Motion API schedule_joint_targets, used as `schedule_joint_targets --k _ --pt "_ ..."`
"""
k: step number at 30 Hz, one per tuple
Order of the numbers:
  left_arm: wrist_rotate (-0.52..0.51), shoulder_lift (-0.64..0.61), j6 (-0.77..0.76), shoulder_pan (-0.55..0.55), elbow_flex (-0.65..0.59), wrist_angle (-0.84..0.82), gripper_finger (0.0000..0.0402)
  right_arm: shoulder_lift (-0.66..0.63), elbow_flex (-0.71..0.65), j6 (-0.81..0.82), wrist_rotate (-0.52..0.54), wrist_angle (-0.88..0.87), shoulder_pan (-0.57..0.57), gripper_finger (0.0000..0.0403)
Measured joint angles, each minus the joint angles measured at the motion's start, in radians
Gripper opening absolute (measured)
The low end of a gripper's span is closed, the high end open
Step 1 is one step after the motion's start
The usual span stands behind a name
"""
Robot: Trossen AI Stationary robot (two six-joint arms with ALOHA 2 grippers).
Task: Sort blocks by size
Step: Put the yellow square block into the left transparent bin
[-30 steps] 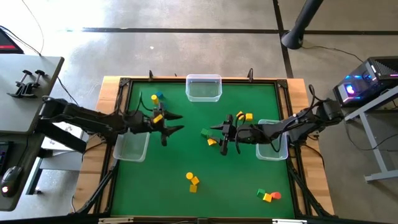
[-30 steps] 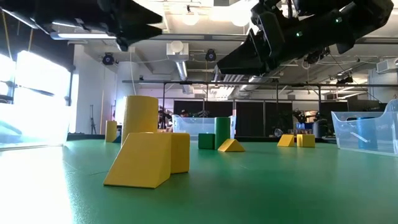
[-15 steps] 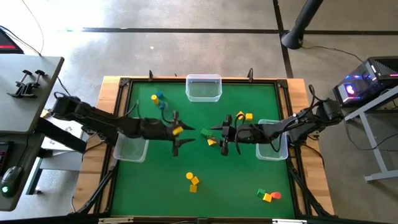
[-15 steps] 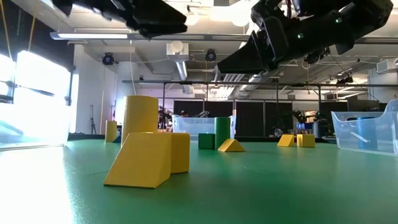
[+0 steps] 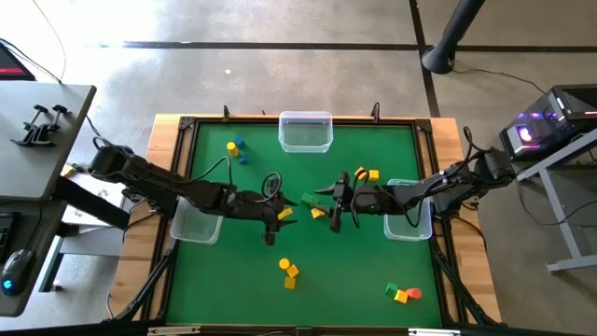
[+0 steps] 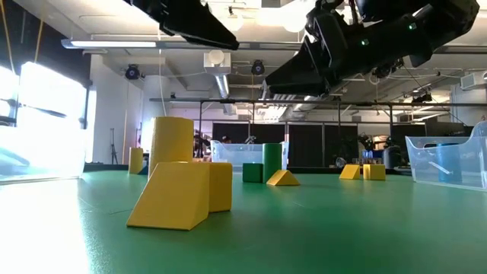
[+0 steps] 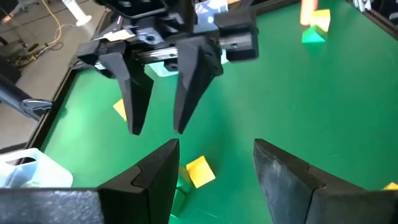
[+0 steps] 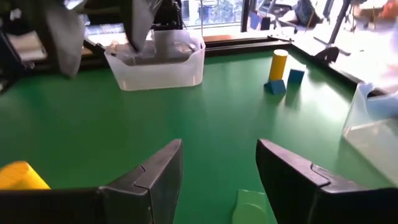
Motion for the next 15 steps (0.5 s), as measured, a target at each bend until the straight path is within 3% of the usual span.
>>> schedule_joint_targets --k 9,15 --pt "0.011 0.066 -0.073 -0.029 0.0 0.031 0.019 0.0 0.0 0.213 0.007 -0.057 0.003 0.0199" --pt "0.004 0.163 -0.116 -0.094 -0.001 0.202 0.019 0.0 0.0 0.262 0.011 -0.085 0.046 0.0199"
